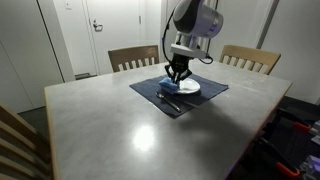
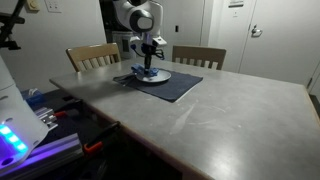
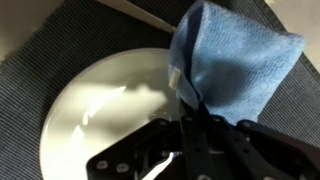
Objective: Wipe the white plate with the blue towel
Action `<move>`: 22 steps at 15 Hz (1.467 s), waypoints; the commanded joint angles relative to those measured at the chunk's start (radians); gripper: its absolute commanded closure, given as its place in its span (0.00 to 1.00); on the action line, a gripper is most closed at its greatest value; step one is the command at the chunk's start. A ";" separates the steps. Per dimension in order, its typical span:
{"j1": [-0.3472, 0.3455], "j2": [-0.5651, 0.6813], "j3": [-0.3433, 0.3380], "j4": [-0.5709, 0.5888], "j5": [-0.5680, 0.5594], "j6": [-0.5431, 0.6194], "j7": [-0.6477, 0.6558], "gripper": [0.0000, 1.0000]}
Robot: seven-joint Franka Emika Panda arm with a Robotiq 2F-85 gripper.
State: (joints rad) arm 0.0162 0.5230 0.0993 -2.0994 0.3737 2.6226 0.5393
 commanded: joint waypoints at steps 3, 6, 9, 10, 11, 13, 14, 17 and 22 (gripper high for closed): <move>0.051 -0.066 -0.099 -0.055 -0.066 -0.164 0.022 0.98; 0.080 -0.066 -0.148 -0.049 -0.156 -0.235 0.057 0.98; 0.117 -0.051 -0.185 -0.037 -0.248 -0.260 0.128 0.98; 0.137 -0.043 -0.201 -0.029 -0.289 -0.269 0.170 0.98; 0.160 -0.034 -0.217 -0.024 -0.334 -0.270 0.223 0.98; 0.191 -0.027 -0.236 -0.018 -0.414 -0.278 0.310 0.98; 0.203 -0.025 -0.243 -0.016 -0.450 -0.284 0.349 0.98; 0.217 -0.019 -0.244 -0.005 -0.523 -0.310 0.422 0.98; 0.215 -0.001 -0.243 0.016 -0.620 -0.335 0.490 0.98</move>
State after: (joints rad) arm 0.2260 0.4870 -0.1288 -2.1133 -0.1979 2.3136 0.9997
